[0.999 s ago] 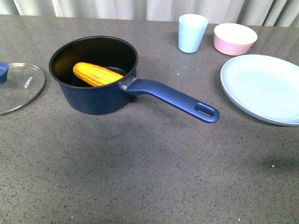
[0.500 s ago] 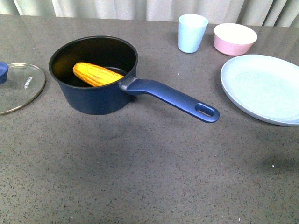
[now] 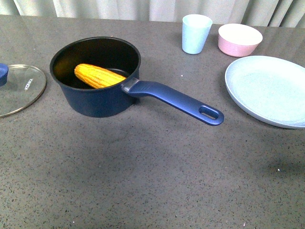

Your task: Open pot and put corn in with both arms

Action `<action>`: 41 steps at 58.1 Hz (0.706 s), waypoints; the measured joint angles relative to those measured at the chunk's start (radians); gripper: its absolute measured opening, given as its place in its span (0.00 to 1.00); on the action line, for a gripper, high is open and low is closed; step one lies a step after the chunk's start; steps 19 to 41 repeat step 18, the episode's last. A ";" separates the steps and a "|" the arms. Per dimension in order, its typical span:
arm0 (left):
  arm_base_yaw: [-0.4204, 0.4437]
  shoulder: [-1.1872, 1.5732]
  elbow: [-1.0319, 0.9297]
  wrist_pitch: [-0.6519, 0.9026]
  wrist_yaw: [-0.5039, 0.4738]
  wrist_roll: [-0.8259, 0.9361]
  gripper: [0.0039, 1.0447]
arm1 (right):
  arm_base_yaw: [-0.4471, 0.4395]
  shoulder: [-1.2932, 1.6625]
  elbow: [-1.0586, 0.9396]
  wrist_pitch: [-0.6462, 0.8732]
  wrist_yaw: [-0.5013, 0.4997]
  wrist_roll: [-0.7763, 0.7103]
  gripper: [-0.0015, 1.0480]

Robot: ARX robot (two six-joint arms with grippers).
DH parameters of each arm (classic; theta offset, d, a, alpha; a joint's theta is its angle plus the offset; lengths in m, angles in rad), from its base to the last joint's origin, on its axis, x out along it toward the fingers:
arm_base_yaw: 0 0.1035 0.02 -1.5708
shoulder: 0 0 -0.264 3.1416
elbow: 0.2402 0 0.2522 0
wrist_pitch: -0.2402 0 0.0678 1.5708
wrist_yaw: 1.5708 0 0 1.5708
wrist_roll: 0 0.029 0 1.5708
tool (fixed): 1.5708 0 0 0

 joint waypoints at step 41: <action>0.000 0.000 0.000 0.000 0.000 0.000 0.92 | 0.000 0.000 0.000 0.000 0.000 0.000 0.91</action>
